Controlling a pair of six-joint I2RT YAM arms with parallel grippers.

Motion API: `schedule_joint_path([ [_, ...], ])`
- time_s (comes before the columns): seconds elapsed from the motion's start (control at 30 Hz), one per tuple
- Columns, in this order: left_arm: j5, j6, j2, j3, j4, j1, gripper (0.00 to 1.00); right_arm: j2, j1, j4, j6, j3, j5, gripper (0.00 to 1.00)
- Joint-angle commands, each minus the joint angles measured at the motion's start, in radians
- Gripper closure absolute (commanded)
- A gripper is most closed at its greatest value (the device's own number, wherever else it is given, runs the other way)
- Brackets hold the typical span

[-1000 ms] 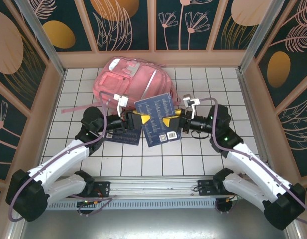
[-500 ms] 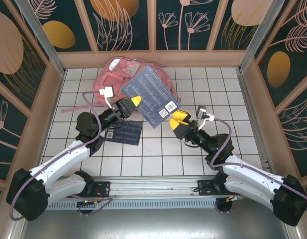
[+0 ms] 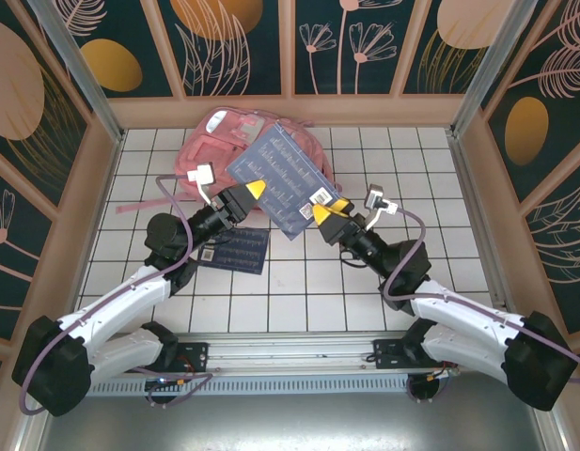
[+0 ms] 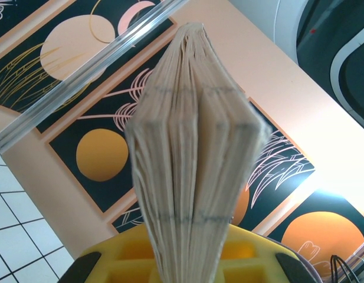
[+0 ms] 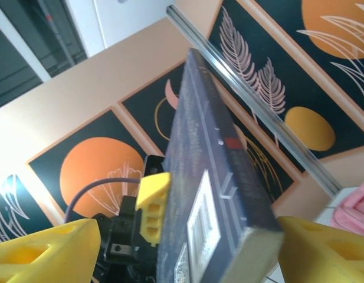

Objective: Pack the student bag

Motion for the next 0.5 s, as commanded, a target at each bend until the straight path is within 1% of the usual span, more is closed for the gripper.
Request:
schedule_joint_path([
  [0.0,-0.004,-0.007,-0.007,0.022,0.072,-0.002,1.0,-0.002,0.006,-0.009,0.014,0.014,0.047,0.22],
  [0.1,-0.007,-0.017,0.008,0.022,0.087,-0.002,1.0,0.059,0.006,0.043,0.035,0.043,0.001,0.25],
  [0.2,-0.01,-0.02,0.018,0.026,0.089,-0.002,1.0,0.112,0.006,0.099,0.059,0.066,-0.016,0.29],
  [0.23,-0.017,-0.018,0.018,0.023,0.079,-0.002,1.0,0.13,0.006,0.128,0.065,0.07,-0.023,0.32],
  [0.3,-0.04,-0.018,0.015,0.015,0.062,-0.002,1.0,0.158,0.006,0.164,0.077,0.081,-0.034,0.42],
  [0.33,-0.047,-0.02,0.016,0.01,0.062,-0.002,1.0,0.17,0.006,0.172,0.083,0.088,-0.037,0.49],
  [0.37,-0.047,-0.021,0.02,0.011,0.064,-0.002,1.0,0.181,0.006,0.181,0.084,0.091,-0.04,0.6],
  [0.4,-0.045,-0.022,0.024,0.01,0.06,-0.001,1.0,0.187,0.006,0.186,0.084,0.093,-0.042,0.72],
  [0.43,-0.05,-0.021,0.027,0.014,0.037,-0.002,1.0,0.19,0.006,0.191,0.081,0.092,-0.042,0.9],
  [0.47,-0.06,-0.012,0.027,0.021,-0.008,-0.002,1.0,0.187,0.005,0.185,0.073,0.089,-0.039,1.0],
])
